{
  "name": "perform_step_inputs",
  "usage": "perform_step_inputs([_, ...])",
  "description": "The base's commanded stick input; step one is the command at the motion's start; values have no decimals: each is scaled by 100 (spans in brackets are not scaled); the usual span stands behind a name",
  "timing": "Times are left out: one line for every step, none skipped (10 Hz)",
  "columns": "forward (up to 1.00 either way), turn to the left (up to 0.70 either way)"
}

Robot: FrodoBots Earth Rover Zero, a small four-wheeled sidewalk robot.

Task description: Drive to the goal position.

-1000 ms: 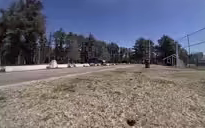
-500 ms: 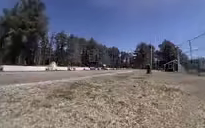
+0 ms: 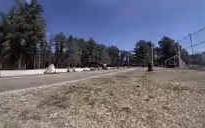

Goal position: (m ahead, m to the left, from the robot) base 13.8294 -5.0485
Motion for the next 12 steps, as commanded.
perform_step_inputs([70,-35])
perform_step_inputs([70,-35])
perform_step_inputs([70,-35])
perform_step_inputs([70,-14])
perform_step_inputs([70,0])
perform_step_inputs([70,0])
perform_step_inputs([70,0])
perform_step_inputs([70,0])
perform_step_inputs([70,0])
perform_step_inputs([70,0])
perform_step_inputs([70,0])
perform_step_inputs([70,0])
